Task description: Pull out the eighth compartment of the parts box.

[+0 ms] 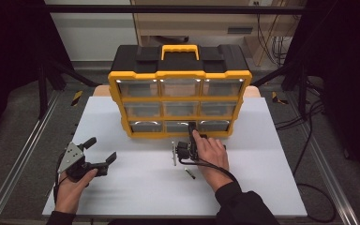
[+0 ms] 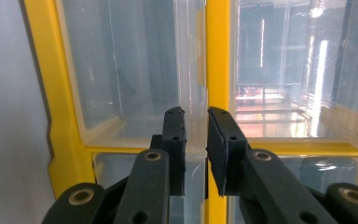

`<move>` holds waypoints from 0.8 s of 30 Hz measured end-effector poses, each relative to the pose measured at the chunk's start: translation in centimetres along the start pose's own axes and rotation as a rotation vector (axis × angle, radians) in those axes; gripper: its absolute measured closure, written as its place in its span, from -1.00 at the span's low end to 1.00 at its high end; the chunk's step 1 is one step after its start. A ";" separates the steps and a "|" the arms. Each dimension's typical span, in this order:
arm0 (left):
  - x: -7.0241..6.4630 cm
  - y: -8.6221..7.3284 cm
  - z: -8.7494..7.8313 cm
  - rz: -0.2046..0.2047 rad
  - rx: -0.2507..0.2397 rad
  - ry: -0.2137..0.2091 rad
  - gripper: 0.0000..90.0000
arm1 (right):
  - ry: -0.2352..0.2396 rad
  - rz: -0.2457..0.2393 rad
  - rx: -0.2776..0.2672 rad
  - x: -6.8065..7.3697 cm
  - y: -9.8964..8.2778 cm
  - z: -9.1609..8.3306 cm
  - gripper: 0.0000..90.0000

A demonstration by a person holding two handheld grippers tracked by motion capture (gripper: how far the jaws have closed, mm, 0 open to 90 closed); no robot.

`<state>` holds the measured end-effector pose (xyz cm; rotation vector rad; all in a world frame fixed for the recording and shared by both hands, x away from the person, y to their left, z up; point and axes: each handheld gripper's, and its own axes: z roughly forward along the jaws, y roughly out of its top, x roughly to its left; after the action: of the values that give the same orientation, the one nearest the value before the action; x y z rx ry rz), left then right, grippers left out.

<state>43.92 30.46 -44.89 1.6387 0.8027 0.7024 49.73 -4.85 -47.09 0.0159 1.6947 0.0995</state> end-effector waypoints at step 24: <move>0.0 0.0 0.0 0.001 0.003 0.003 -0.94 | 0.007 0.006 -0.017 0.2 -0.3 -1.3 0.72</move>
<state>43.91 30.50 -44.90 1.6412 0.8049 0.7046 48.45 -5.23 -47.17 0.0081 1.7004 0.1189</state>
